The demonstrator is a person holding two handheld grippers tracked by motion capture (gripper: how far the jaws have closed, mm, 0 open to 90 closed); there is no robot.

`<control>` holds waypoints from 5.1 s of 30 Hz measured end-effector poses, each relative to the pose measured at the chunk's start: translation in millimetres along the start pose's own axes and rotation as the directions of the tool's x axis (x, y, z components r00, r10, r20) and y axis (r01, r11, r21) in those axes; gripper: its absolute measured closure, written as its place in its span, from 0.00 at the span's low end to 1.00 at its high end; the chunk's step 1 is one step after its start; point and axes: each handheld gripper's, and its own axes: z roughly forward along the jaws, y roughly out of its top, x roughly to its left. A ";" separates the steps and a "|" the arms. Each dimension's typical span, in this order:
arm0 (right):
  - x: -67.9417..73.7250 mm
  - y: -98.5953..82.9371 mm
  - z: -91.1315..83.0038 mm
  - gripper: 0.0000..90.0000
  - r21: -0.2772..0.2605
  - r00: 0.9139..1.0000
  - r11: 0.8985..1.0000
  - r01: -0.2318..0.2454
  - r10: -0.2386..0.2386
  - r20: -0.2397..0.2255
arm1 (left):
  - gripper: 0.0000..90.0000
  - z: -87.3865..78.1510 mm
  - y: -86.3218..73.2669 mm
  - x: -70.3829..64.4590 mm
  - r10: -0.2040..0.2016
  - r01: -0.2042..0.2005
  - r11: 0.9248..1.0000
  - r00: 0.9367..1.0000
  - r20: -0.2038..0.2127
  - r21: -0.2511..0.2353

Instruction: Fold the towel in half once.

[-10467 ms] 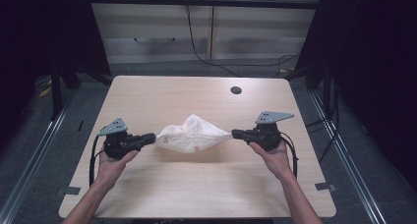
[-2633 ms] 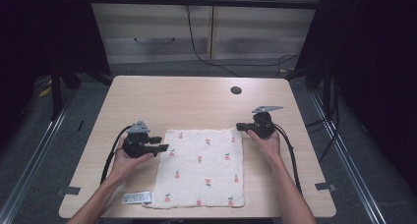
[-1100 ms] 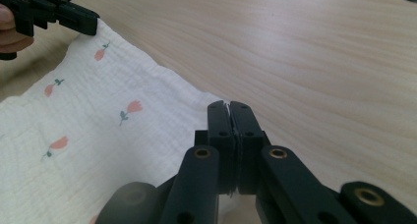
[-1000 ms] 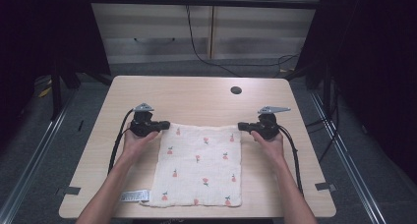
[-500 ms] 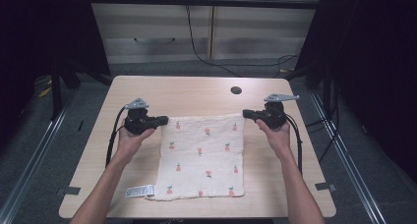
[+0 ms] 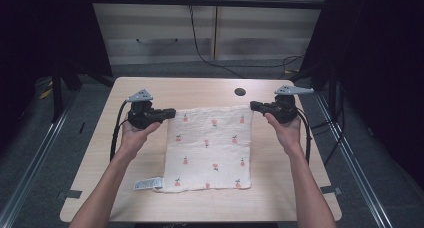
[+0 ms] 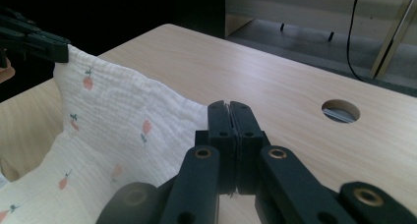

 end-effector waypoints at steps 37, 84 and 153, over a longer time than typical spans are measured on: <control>9.5 -25.8 -15.0 0.99 0.005 0.999 1.000 0.015 -0.014 -0.048 | 0.95 -6.5 -26.4 2.4 0.041 -0.041 0.999 0.999 -0.015 0.026; 38.8 -124.5 -10.7 0.94 0.280 0.996 0.959 0.038 -0.013 -0.092 | 0.78 -9.3 -117.3 -57.5 0.119 -0.150 0.955 0.984 0.134 0.254; 25.9 -107.8 17.5 0.82 0.318 0.999 0.948 0.027 -0.015 -0.041 | 0.72 12.5 -118.8 -32.5 0.138 -0.137 0.953 0.990 0.017 0.270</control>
